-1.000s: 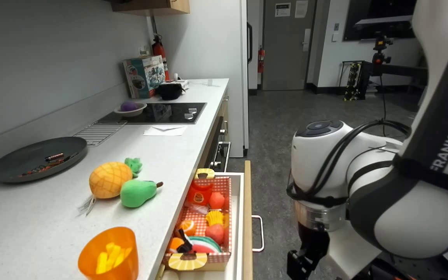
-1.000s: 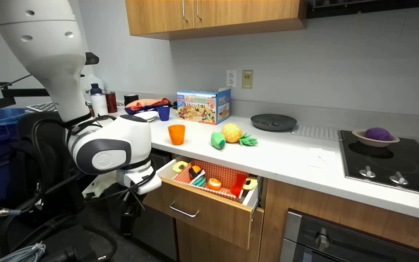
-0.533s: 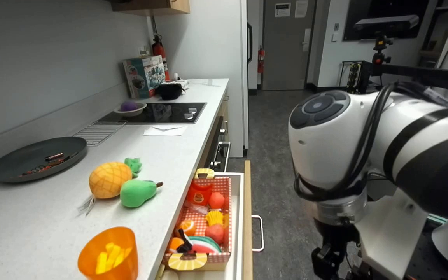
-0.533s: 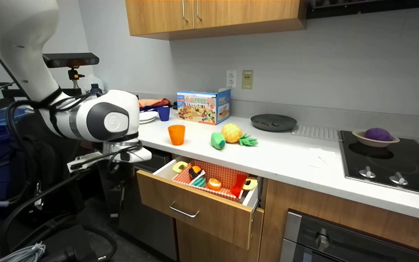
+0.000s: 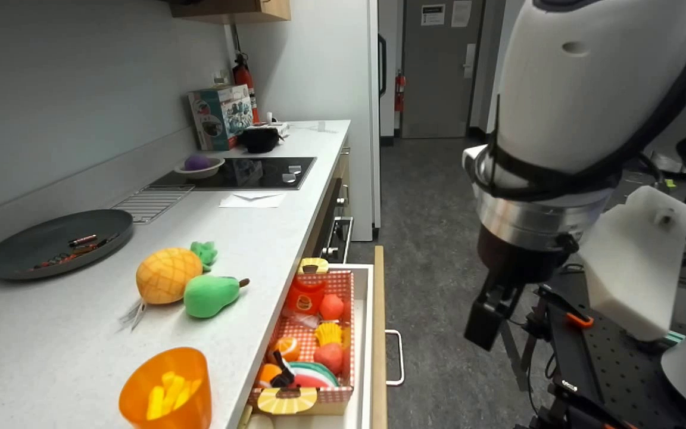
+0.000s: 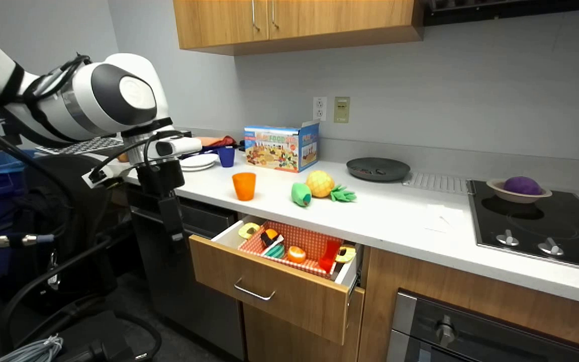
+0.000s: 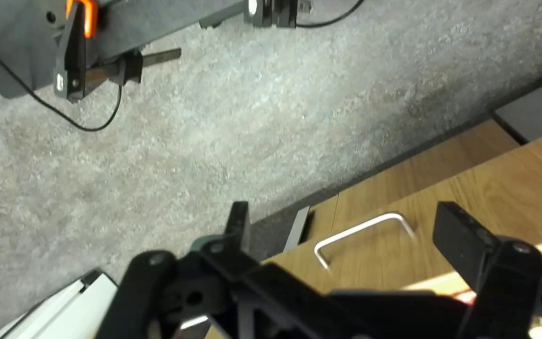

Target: Open the drawer

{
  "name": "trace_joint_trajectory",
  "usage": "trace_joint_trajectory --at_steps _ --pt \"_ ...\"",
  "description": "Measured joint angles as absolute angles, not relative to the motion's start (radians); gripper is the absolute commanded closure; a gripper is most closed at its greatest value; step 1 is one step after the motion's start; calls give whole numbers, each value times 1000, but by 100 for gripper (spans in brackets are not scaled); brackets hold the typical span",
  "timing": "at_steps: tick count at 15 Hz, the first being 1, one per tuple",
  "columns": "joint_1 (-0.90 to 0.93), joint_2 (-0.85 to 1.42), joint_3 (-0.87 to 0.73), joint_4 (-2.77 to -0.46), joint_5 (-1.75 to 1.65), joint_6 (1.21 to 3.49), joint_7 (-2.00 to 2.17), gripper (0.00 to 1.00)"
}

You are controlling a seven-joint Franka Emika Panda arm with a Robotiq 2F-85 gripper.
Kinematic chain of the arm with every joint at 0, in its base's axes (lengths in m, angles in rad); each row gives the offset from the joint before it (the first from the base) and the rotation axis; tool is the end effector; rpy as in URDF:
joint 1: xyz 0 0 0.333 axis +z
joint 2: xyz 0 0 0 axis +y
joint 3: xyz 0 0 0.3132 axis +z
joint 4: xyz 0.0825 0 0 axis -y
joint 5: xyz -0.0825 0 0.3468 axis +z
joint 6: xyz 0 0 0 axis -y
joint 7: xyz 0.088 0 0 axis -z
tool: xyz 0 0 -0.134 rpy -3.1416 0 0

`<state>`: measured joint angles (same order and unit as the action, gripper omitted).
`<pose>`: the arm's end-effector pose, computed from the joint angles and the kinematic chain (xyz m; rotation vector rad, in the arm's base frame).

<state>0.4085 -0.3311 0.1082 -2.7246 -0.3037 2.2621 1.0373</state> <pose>0.3071 0.1552 0.3149 2.8258 -0.4535 0.1173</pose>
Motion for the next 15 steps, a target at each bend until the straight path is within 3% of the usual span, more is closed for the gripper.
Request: trace_joint_trajectory --at_steps 5,15 --pt "238 -366 214 -2723 -392 2374 1064 0" --pt "221 -345 184 -2704 -302 2376 847 0"
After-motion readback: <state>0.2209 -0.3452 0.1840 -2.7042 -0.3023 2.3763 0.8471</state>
